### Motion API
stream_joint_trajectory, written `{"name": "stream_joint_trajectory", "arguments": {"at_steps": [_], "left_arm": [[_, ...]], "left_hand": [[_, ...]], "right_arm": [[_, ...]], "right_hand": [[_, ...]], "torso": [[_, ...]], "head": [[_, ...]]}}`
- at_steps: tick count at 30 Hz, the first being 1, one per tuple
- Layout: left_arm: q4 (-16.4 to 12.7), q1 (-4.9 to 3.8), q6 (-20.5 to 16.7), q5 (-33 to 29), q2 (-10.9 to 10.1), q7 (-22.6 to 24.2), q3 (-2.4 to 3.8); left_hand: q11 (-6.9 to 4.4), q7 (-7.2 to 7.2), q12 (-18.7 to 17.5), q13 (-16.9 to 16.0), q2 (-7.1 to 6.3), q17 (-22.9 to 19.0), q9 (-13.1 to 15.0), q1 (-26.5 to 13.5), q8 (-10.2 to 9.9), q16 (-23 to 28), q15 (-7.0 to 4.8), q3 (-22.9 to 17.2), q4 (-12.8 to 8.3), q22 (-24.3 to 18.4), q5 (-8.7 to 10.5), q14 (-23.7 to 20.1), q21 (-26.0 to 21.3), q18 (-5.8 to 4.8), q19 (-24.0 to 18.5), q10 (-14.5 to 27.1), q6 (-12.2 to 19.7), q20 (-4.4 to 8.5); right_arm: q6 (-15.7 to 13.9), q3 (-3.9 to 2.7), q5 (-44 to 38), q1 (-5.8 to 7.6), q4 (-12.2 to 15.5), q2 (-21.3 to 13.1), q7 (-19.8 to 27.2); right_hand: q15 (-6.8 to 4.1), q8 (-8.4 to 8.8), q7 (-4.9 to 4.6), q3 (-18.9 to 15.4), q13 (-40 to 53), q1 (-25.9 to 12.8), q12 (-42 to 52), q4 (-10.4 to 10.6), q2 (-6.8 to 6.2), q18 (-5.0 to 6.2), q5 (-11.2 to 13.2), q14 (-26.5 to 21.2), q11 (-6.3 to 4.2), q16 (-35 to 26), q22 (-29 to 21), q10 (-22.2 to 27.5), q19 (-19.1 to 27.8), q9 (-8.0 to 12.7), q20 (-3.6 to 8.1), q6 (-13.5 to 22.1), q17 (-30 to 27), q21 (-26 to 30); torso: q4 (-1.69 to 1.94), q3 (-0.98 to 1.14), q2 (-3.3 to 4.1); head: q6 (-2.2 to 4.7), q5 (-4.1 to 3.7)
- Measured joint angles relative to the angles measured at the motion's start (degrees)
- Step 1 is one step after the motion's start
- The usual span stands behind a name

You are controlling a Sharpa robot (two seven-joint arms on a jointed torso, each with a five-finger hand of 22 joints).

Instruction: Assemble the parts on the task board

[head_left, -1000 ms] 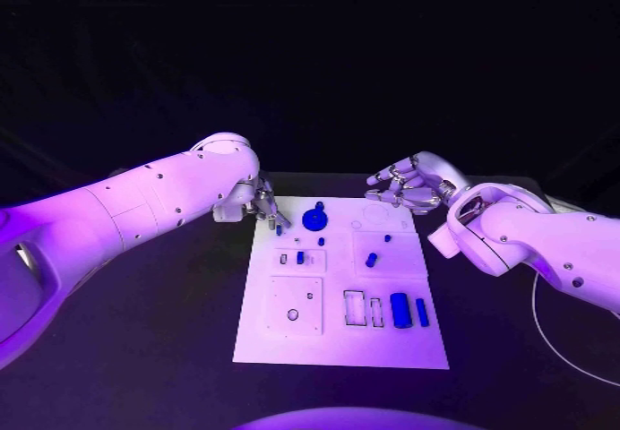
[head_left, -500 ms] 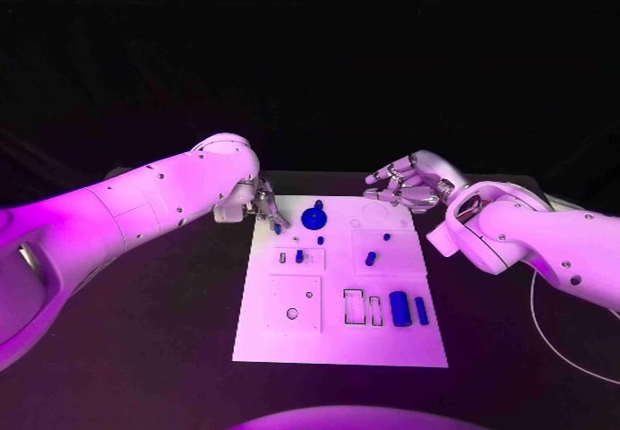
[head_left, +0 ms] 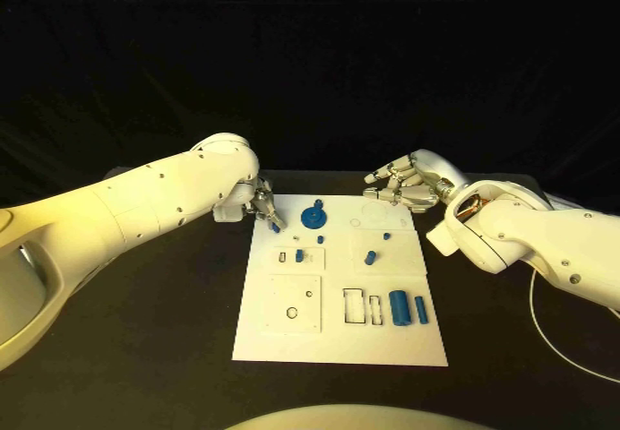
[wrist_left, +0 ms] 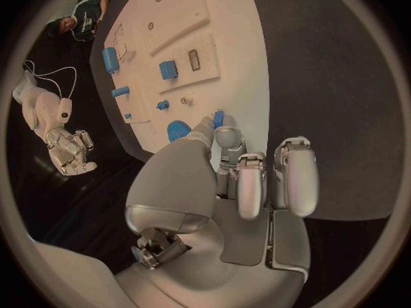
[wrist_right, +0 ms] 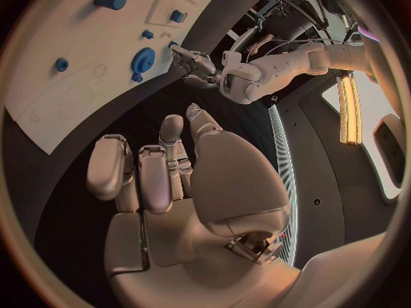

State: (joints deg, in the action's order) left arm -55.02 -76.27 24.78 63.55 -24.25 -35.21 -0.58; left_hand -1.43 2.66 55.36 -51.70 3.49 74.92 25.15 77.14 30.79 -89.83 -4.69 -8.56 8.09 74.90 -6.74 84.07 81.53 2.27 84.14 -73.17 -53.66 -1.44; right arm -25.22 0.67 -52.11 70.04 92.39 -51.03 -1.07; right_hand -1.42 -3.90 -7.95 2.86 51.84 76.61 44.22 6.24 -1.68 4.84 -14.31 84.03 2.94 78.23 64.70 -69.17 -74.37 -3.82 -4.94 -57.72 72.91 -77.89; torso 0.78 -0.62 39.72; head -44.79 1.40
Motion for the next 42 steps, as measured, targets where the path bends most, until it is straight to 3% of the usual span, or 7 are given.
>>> {"name": "stream_joint_trajectory", "arguments": {"at_steps": [2,7,13,24,31,36,42], "left_arm": [[0.0,0.0,-0.1,0.0,0.0,0.1,0.0],[0.1,0.06,-0.4,-0.2,0.0,0.3,-0.04],[-1.1,0.11,-1.3,-1.4,-1.3,0.5,-0.1],[-12.2,0.14,-6.2,-5.2,-8.1,0.7,-0.31],[-20.6,2.23,-13.1,-6.3,-12.8,1.2,-0.67],[-23.8,3.54,-17.4,-5.5,-14.3,1.5,-0.73],[-25.5,4.77,-19.7,-4.1,-15.4,1.6,-0.82]], "left_hand": [[0.1,0.18,-0.5,0.4,-0.24,0.0,0.0,1.4,0.0,0.0,0.0,-1.2,-0.3,0.0,-0.08,0.0,-0.1,0.0,0.0,0.1,0.4,0.0],[0.25,0.68,-1.1,1.3,-1.07,0.0,0.1,1.6,0.6,0.0,0.0,-4.8,3.3,0.0,-0.21,0.0,-0.1,0.0,0.0,0.2,0.9,0.0],[0.53,0.68,-1.1,1.7,-5.52,0.0,1.8,-2.9,2.5,0.0,-0.01,-14.2,1.7,0.0,-0.21,0.0,-0.3,0.0,0.0,-0.4,0.9,0.0],[-0.02,0.68,-0.1,1.1,-7.79,0.0,3.0,-7.2,4.2,0.0,-0.01,-20.8,-0.4,0.0,-1.86,0.0,-0.3,-0.01,0.0,-1.9,0.9,0.0],[-0.21,0.47,0.6,0.5,-8.58,0.0,3.3,-8.7,5.0,0.0,-0.01,-22.3,-0.9,0.0,-2.52,0.0,0.0,0.0,0.0,-2.5,0.6,0.0],[-0.42,0.28,0.9,0.3,-8.96,0.0,3.3,-9.0,5.1,0.0,-0.01,-23.0,-1.0,0.0,-2.53,0.0,0.3,0.0,0.0,-2.7,0.4,0.0],[-0.42,0.27,1.6,-0.2,-9.25,0.0,3.3,-9.3,5.5,0.0,-0.01,-23.4,-1.3,0.0,-2.53,0.0,0.3,0.0,0.0,-3.1,0.4,0.0]], "right_arm": [[0.0,0.0,0.0,0.0,0.0,0.0,0.0],[0.1,0.0,0.0,0.0,0.0,0.0,0.0],[0.2,0.0,0.0,0.0,0.0,-0.1,0.0],[0.5,0.01,0.0,0.0,0.1,-0.4,-0.1],[0.6,0.09,0.0,0.0,0.0,-0.4,-0.1],[0.7,0.14,0.0,-0.02,-0.1,-0.4,-0.1],[0.9,0.18,0.0,-0.04,-0.1,-0.4,-0.2]], "right_hand": [[0.0,0.0,0.0,0.0,0.0,0.0,0.0,0.0,0.0,0.0,0.0,0.0,0.0,0.0,0.0,0.0,0.0,0.0,0.0,0.0,0.0,0.0],[0.0,0.0,0.0,0.0,0.0,0.0,0.0,0.0,0.0,0.0,0.0,0.0,0.0,0.0,0.0,0.0,0.0,0.0,0.0,0.0,0.0,0.0],[0.0,0.0,0.0,0.0,0.0,0.0,0.0,0.0,0.0,0.0,0.0,0.0,0.03,0.0,0.0,0.0,0.0,0.0,0.0,0.0,0.0,0.0],[0.0,0.0,0.0,0.0,0.0,0.0,0.0,0.0,0.0,0.0,0.0,0.0,0.04,0.0,0.0,0.0,0.0,0.0,0.0,0.0,0.0,0.0],[0.0,0.0,0.0,0.0,0.0,0.0,0.0,0.0,0.0,0.0,0.0,0.0,0.04,0.0,0.0,0.0,0.0,0.0,0.0,0.0,0.0,0.0],[0.0,0.0,0.0,0.0,0.0,0.0,0.0,0.0,0.0,0.0,-0.2,0.0,0.04,0.0,0.0,0.0,0.0,0.0,0.0,0.0,-0.1,0.0],[0.0,0.0,0.0,0.0,0.0,0.0,0.0,0.0,0.0,0.0,-0.2,0.0,0.04,0.0,0.0,0.0,0.0,0.0,0.0,0.0,-0.1,0.0]], "torso": [[0.01,0.0,0.0],[0.05,0.0,-0.02],[0.08,0.04,-0.1],[0.12,0.09,-0.12],[0.24,0.06,-0.11],[0.33,0.01,-0.12],[0.3,-0.04,-0.12]], "head": [[-0.03,0.0],[-0.15,0.02],[-0.23,0.07],[-0.08,0.13],[-0.09,0.23],[-0.16,0.33],[-0.16,0.51]]}}
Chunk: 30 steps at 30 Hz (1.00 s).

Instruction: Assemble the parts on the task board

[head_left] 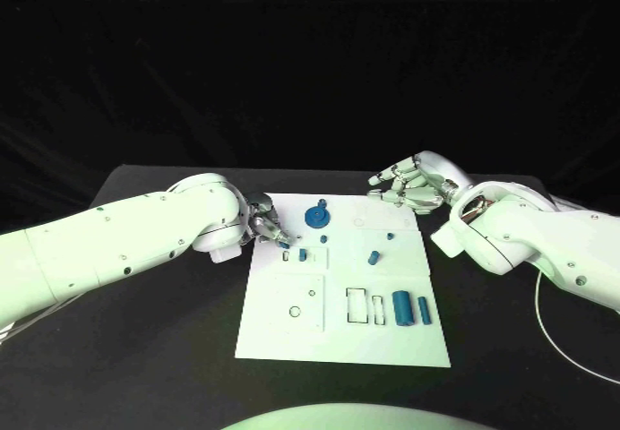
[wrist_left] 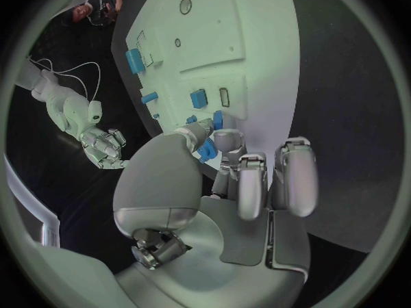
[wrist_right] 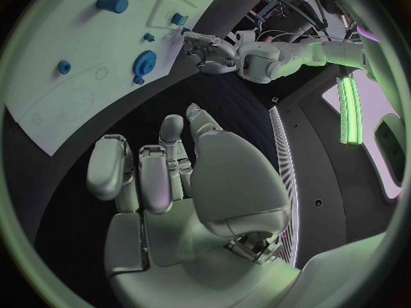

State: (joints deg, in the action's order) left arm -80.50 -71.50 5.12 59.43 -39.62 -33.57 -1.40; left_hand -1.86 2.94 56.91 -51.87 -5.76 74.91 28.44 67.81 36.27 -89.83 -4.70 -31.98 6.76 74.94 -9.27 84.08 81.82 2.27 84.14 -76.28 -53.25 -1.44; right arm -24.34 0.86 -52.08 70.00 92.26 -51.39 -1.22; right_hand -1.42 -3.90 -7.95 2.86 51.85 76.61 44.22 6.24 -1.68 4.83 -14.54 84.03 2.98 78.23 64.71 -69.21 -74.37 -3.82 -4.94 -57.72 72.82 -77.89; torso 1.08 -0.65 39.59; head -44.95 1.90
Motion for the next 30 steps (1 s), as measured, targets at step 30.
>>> {"name": "stream_joint_trajectory", "arguments": {"at_steps": [30], "left_arm": [[-1.5,0.75,4.5,1.8,-0.6,-1.2,-0.11]], "left_hand": [[-0.18,-0.29,0.0,-0.2,-0.88,0.0,0.1,-0.9,0.3,0.0,0.0,-1.2,-0.8,0.0,0.06,0.0,0.4,-0.01,0.0,-0.2,-0.3,0.0]], "right_arm": [[0.5,0.05,0.1,-0.1,-0.1,0.1,0.0]], "right_hand": [[0.0,0.0,0.0,0.2,0.0,0.0,0.0,0.2,0.0,0.0,0.0,0.0,-0.16,-0.2,-0.2,0.2,0.0,0.0,0.0,0.0,0.0,0.0]], "torso": [[-0.07,0.09,0.02]], "head": [[-0.36,0.26]]}}
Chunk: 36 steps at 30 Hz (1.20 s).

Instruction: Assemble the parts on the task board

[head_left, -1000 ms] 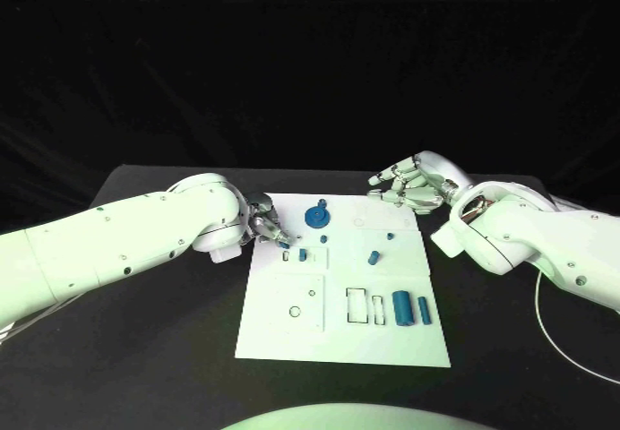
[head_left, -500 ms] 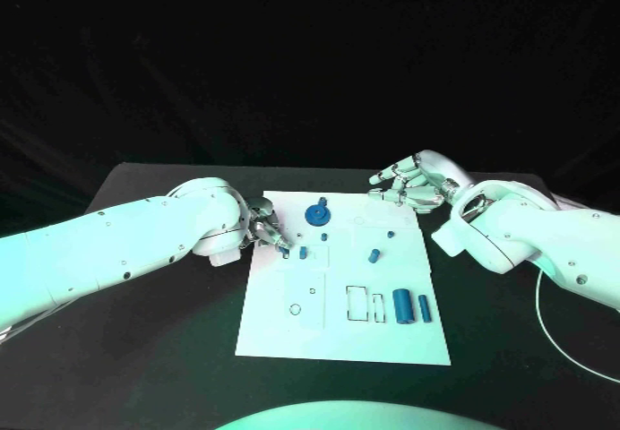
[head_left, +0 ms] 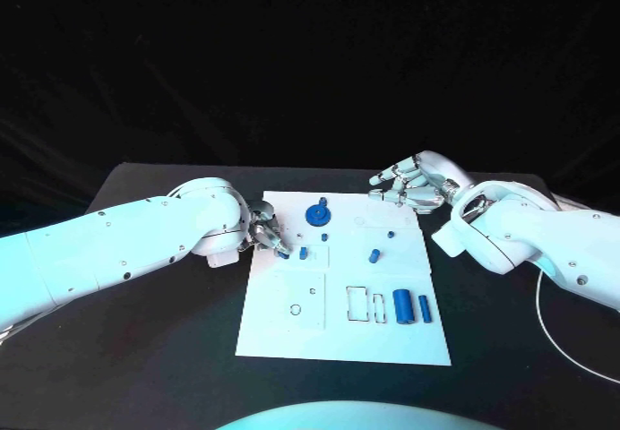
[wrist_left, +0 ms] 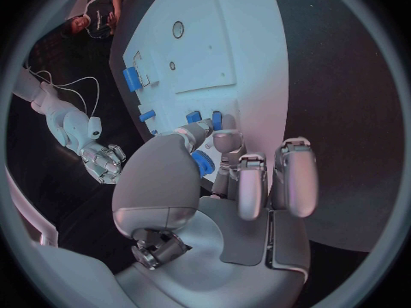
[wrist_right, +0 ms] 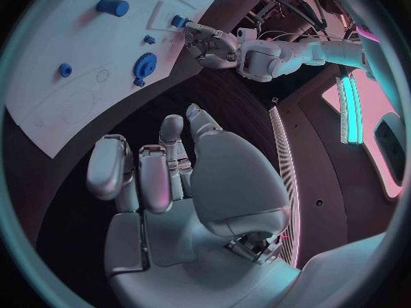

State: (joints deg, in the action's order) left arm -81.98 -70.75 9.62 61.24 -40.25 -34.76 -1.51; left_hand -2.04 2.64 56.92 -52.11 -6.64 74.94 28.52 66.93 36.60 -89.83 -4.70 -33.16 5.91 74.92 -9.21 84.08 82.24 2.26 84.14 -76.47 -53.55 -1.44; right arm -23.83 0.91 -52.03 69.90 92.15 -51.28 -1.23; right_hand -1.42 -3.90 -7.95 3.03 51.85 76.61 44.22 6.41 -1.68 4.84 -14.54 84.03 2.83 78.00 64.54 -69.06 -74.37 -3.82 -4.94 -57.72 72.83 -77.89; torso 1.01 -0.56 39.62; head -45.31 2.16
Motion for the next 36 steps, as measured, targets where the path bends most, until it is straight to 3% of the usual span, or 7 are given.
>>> {"name": "stream_joint_trajectory", "arguments": {"at_steps": [17,25,31,36], "left_arm": [[0.7,-0.24,1.8,0.5,0.8,-0.8,0.05],[1.5,-0.31,2.3,0.7,1.6,-1.1,0.08],[2.1,-0.35,2.7,0.9,2.2,-1.3,0.09],[2.3,-0.32,3.1,1.1,2.4,-1.4,0.05]], "left_hand": [[-0.12,0.0,1.0,-0.7,0.65,0.0,0.0,-1.6,0.9,0.0,-0.21,-0.6,0.0,0.0,0.01,-0.2,0.3,0.01,-0.2,-0.9,0.0,0.21],[-0.44,-0.02,1.7,-1.4,1.4,0.0,-0.3,-4.2,1.1,0.0,-0.43,-2.8,-1.7,0.0,0.3,0.0,0.7,0.01,-0.2,-1.3,-0.4,0.21],[-0.64,-0.27,2.3,-1.9,1.05,0.0,-0.7,-7.0,1.4,0.0,-0.42,-4.5,-3.4,0.0,0.41,0.0,1.2,0.01,0.0,-1.7,-1.1,0.42],[-0.94,-1.15,3.2,-2.7,0.66,0.0,-1.5,-8.9,1.4,0.0,-0.63,-3.1,-2.2,0.0,0.38,-0.2,1.6,0.01,0.0,-2.4,-2.6,0.42]], "right_arm": [[0.2,0.0,0.0,-0.01,0.0,-0.2,0.0],[0.2,0.0,0.0,-0.01,0.0,-0.2,0.0],[0.3,0.0,0.0,-0.01,0.1,-0.3,0.0],[0.3,0.0,0.1,-0.01,0.1,-0.3,0.0]], "right_hand": [[0.0,0.0,0.0,-0.2,-0.1,0.0,0.0,0.2,0.0,0.0,0.0,0.0,0.0,0.0,-0.1,0.0,0.0,0.0,0.0,0.0,-0.1,0.0],[0.0,0.0,0.0,-0.2,-0.1,0.0,0.0,0.2,0.0,0.0,0.0,0.0,0.01,0.0,-0.1,0.0,0.0,0.0,0.0,0.0,-0.1,0.0],[0.0,0.0,0.0,-0.2,-0.2,0.0,0.0,0.2,0.0,0.0,0.0,0.0,0.01,0.0,-0.1,0.0,0.0,0.0,0.0,0.0,-0.2,0.2],[0.0,0.0,0.0,-0.3,-0.3,0.0,0.0,0.3,0.0,0.0,-0.3,0.0,0.01,-0.2,-0.5,0.0,0.0,0.0,0.0,0.0,-0.3,0.2]], "torso": [[-0.02,-0.01,0.01],[-0.03,0.0,0.01],[-0.04,0.0,0.01],[-0.05,0.0,0.01]], "head": [[-0.1,-0.01],[-0.13,-0.04],[-0.26,-0.12],[-0.36,-0.21]]}}
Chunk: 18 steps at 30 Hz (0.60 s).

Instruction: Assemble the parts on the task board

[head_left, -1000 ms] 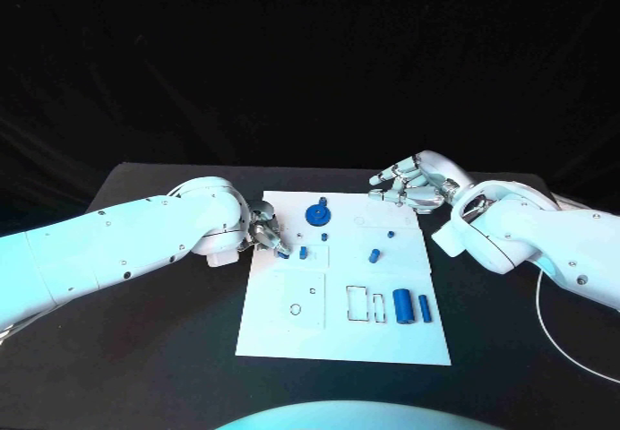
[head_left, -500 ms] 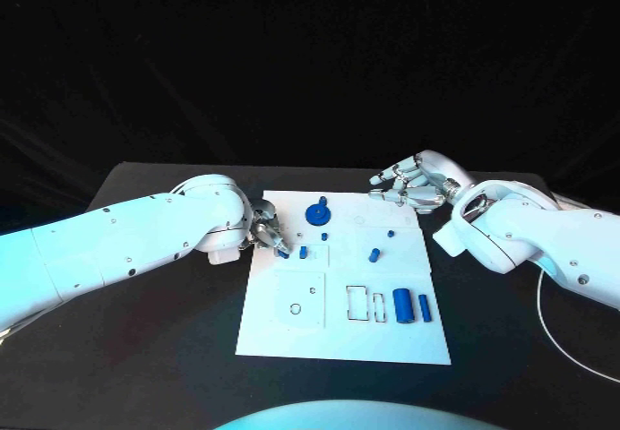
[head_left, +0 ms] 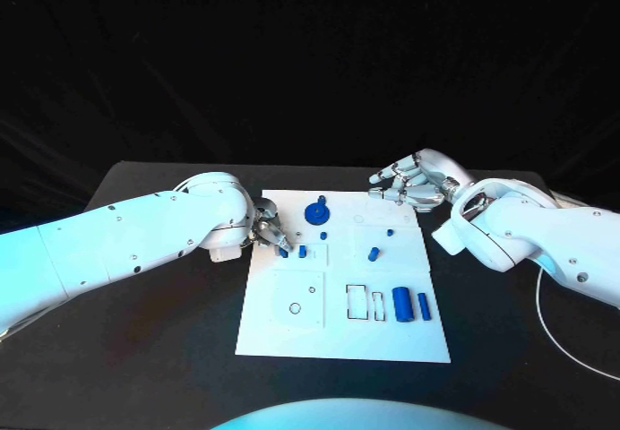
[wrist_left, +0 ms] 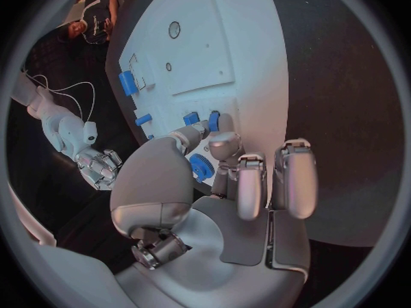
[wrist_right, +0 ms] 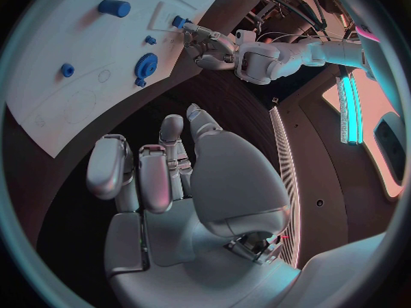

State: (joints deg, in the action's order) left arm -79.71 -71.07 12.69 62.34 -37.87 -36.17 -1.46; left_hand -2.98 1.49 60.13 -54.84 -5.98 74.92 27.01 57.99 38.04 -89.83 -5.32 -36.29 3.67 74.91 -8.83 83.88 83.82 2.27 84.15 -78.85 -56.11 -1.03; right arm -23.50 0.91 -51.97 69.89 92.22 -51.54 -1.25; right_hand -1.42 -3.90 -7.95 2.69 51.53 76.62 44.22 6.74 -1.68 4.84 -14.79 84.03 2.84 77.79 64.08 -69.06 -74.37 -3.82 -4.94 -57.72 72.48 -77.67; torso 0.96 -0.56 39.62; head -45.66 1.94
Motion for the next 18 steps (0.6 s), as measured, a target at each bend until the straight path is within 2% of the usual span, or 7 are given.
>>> {"name": "stream_joint_trajectory", "arguments": {"at_steps": [6,12,18], "left_arm": [[0.0,0.2,0.8,0.2,0.2,-0.1,-0.18],[0.3,0.21,1.1,0.2,0.3,-0.2,-0.19],[0.4,0.22,1.1,0.3,0.4,-0.2,-0.19]], "left_hand": [[-0.19,-1.01,0.2,-0.5,-0.38,0.0,-0.5,-2.1,-0.3,0.0,-0.2,2.2,0.9,0.0,-0.05,0.2,0.0,-0.01,-0.2,-0.2,-1.4,0.21],[-0.19,-0.89,0.2,-0.5,-0.58,0.0,-1.1,-3.2,-0.7,0.0,-0.2,4.8,2.2,0.0,-0.12,0.2,0.0,-0.01,-0.2,-0.2,-1.7,0.21],[-0.19,-0.49,0.2,-0.6,-0.82,0.0,-1.5,-5.1,-1.0,0.0,-0.2,8.5,4.0,0.0,-0.12,0.2,0.0,-0.01,-0.2,-0.2,-2.1,0.21]], "right_arm": [[0.1,0.0,0.1,0.0,0.0,0.0,0.0],[0.1,0.0,0.1,0.0,0.0,0.1,0.0],[0.2,0.0,0.2,0.0,0.0,0.0,0.0]], "right_hand": [[0.0,0.0,0.0,0.0,-0.1,-0.2,0.0,0.0,0.24,0.0,-0.2,0.0,0.0,0.0,-0.1,0.0,0.2,0.0,-0.2,0.0,-0.2,0.3],[0.0,0.0,0.0,0.0,-0.1,-0.2,0.0,0.2,0.24,-0.01,-0.2,0.0,0.0,-0.2,-0.2,0.0,0.2,0.0,-0.21,0.0,-0.2,0.3],[0.0,0.0,0.0,-0.1,-0.2,-0.2,0.0,0.5,0.24,-0.01,-1.7,0.0,0.0,-0.2,-0.3,0.0,0.2,0.0,-0.2,0.0,-0.2,0.3]], "torso": [[0.02,0.0,-0.02],[0.03,-0.01,-0.03],[0.03,0.0,-0.03]], "head": [[-0.03,-0.09],[0.02,-0.09],[0.05,-0.09]]}}
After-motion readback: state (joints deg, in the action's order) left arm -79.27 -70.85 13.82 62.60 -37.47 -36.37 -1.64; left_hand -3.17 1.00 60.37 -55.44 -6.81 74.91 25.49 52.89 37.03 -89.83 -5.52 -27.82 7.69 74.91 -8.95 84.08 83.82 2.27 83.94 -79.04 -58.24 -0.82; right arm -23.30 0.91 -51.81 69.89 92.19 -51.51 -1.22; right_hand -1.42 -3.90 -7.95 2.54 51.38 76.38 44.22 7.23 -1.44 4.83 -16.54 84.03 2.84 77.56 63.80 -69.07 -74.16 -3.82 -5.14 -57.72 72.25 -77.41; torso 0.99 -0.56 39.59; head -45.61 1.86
